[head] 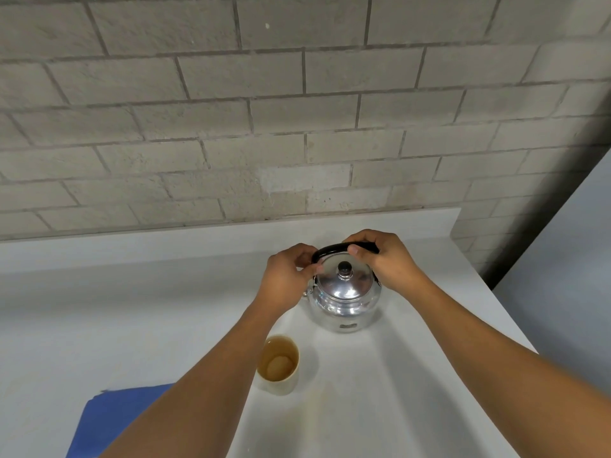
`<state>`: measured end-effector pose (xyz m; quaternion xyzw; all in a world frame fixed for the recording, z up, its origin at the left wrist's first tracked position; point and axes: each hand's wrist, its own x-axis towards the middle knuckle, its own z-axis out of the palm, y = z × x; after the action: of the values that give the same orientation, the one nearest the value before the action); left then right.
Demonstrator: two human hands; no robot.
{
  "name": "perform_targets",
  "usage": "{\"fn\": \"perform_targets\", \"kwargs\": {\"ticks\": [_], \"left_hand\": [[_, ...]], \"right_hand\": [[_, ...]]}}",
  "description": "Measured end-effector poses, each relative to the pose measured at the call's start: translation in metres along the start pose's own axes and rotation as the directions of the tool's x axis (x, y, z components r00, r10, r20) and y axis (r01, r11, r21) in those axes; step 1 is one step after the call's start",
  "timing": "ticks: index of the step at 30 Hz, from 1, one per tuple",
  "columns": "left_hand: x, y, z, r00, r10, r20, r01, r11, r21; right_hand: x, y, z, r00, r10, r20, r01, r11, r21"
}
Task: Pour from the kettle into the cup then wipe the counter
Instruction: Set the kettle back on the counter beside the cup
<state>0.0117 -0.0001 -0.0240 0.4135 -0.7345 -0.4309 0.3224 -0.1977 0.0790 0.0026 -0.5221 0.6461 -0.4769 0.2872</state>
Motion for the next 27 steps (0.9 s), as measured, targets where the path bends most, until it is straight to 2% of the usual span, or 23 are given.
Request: {"fn": "perform_targets", "kwargs": {"ticks": [17,22,27], "left_hand": [[0.005,-0.012,0.008,0.999,-0.009,0.051,0.006,0.998,0.057],[0.000,-0.011,-0.007,0.986,0.005,0.164,-0.026,0.992,0.124],[-0.021,-0.010,-0.060,0.985,-0.009,0.170,-0.017,0.989,0.150]], "right_hand": [[-0.001,0.008,0.002,0.994,0.102,0.041,-0.102,0.995,-0.005],[0.001,-0.006,-0.002,0.990,0.105,0.096,-0.092,0.987,-0.132],[-0.009,-0.040,0.013,0.995,-0.044,0.087,0.070,0.943,-0.325]]}}
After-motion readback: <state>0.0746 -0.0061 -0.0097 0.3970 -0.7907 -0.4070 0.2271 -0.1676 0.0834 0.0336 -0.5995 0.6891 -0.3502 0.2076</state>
